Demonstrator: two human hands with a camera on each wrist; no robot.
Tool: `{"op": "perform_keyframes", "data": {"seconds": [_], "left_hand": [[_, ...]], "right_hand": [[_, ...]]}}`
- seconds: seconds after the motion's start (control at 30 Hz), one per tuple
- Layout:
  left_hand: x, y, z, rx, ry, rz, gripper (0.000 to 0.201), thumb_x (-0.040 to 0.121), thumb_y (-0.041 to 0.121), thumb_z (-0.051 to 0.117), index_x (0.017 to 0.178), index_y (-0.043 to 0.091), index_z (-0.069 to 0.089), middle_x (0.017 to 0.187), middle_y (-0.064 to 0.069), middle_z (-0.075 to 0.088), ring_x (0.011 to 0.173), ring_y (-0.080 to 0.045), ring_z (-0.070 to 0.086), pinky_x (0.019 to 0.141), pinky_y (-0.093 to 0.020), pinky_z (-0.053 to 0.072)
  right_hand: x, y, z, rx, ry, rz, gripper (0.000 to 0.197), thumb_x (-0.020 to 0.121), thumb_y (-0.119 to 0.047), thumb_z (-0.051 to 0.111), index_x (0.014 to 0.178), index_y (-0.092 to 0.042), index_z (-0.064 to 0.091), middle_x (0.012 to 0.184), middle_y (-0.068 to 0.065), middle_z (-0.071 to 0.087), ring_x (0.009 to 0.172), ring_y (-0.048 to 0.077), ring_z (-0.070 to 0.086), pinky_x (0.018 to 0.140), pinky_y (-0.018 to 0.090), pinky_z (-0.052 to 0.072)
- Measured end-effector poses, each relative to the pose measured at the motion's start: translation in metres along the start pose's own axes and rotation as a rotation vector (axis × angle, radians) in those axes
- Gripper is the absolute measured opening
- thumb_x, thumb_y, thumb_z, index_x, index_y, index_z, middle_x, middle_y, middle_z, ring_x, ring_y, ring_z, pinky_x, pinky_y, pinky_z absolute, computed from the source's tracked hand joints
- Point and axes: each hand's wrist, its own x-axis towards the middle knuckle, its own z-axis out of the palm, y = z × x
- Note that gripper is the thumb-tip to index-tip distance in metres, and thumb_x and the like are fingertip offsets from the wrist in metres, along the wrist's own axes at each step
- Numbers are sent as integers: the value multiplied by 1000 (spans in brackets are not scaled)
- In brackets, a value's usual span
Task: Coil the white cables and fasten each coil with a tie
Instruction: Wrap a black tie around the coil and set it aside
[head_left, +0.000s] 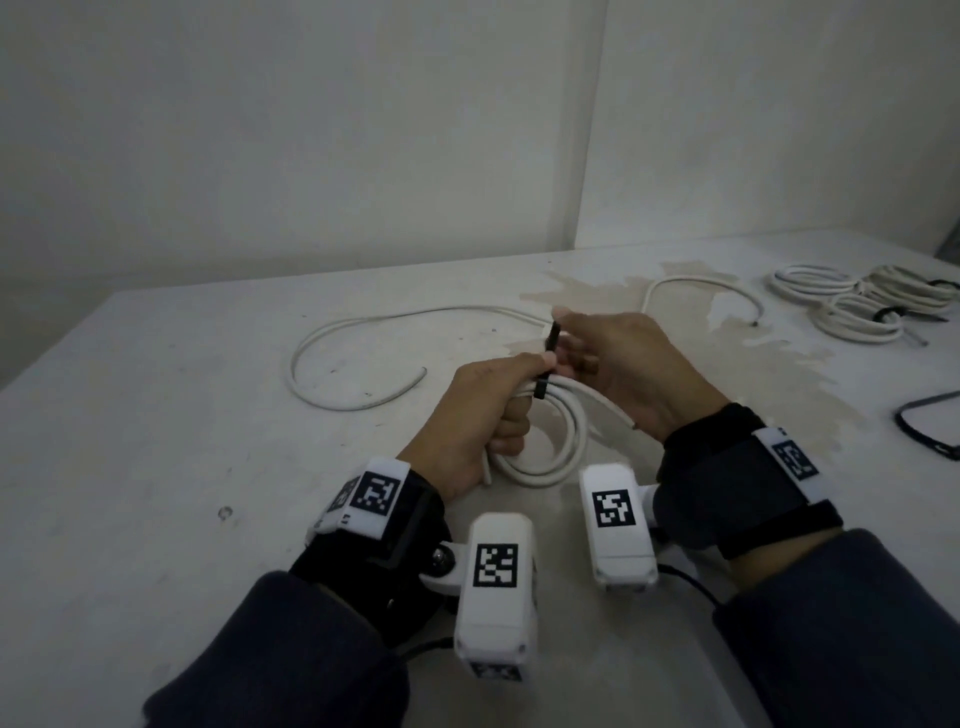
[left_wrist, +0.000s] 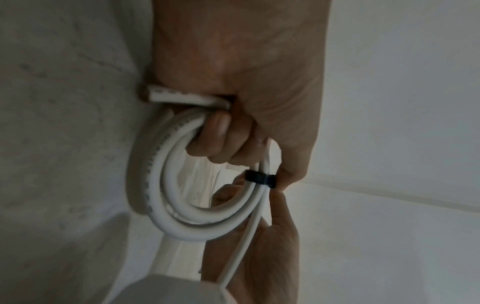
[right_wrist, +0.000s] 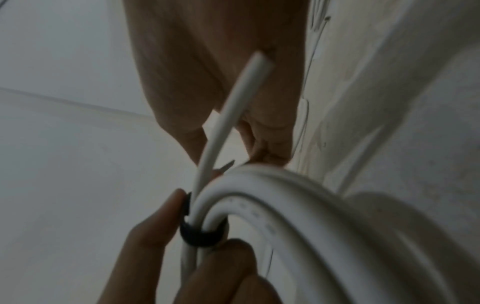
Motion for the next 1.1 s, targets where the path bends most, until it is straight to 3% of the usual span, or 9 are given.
{"op": "perform_keyframes", "data": {"seconds": [0.1, 0.17, 0.23, 0.33, 0.53, 0.7, 0.8, 1.0, 1.1], "left_hand": [[2, 1, 2, 14, 27, -21, 34, 91, 46, 56, 78, 16, 62, 48, 7, 20, 39, -7, 16, 40, -19, 13], [3, -1, 1, 8, 30, -20, 30, 92, 42, 56, 77, 17, 59, 48, 8, 24, 40, -6, 19, 39, -19, 14], [4, -3, 1, 43, 21, 10, 26, 94, 36, 56, 79, 17, 64, 49, 5, 34, 40, -6, 25, 40, -17, 20], [4, -4, 1, 147, 64, 52, 28, 95, 35, 55, 92, 12, 71, 55, 1, 50, 41, -5, 34, 40, -16, 29], [6, -3, 3, 238, 128, 85, 25, 95, 35, 53, 90, 20, 72, 78, 2, 60, 49, -6, 35, 43, -14, 33], [4, 0, 0, 239, 127, 134, 26, 94, 29, 55, 96, 11, 74, 84, -5, 58, 41, -3, 31, 43, -14, 30], [4, 0, 0, 228, 124, 121, 23, 93, 28, 58, 91, 14, 75, 83, -5, 59, 41, -4, 29, 44, -16, 27], [8, 0, 0, 157, 65, 105, 22, 93, 22, 59, 88, 7, 73, 74, -7, 57, 39, -4, 26, 40, -16, 22], [10, -4, -2, 201, 59, 134, 31, 94, 24, 58, 93, -4, 71, 72, -13, 43, 37, -5, 26, 38, -16, 24]], "right_hand": [[-3, 3, 2, -149, -106, 23, 25, 92, -19, 62, 87, 4, 69, 71, 11, 65, 65, 18, 58, 66, 27, 49], [-4, 2, 3, -187, -90, -34, 23, 93, -20, 60, 85, -3, 73, 69, 4, 67, 66, 14, 58, 69, 25, 49], [-5, 1, 2, -231, -63, -89, 22, 93, -22, 60, 82, -10, 74, 65, 2, 64, 63, 11, 55, 65, 20, 48], [-7, 0, 1, -317, -40, -155, 21, 92, -24, 62, 87, -8, 74, 66, 3, 63, 61, 10, 53, 59, 15, 45], [-9, 0, 3, -312, 15, -256, 19, 91, -20, 64, 88, -5, 75, 67, 4, 63, 55, 4, 54, 56, 14, 45], [-11, 0, 6, -313, 33, -351, 19, 91, -16, 63, 87, 0, 74, 62, 7, 60, 49, 5, 50, 51, 13, 42], [-9, 2, 8, -313, 96, -383, 18, 90, -11, 64, 85, 4, 73, 59, 5, 60, 44, 1, 50, 47, 12, 41], [0, 9, 7, -291, 228, -325, 16, 87, -10, 68, 76, 1, 73, 62, 7, 64, 43, 0, 53, 47, 17, 43], [3, 13, 5, -242, 204, -245, 16, 86, -9, 68, 75, 2, 72, 65, 9, 65, 52, 11, 54, 51, 22, 44]]}}
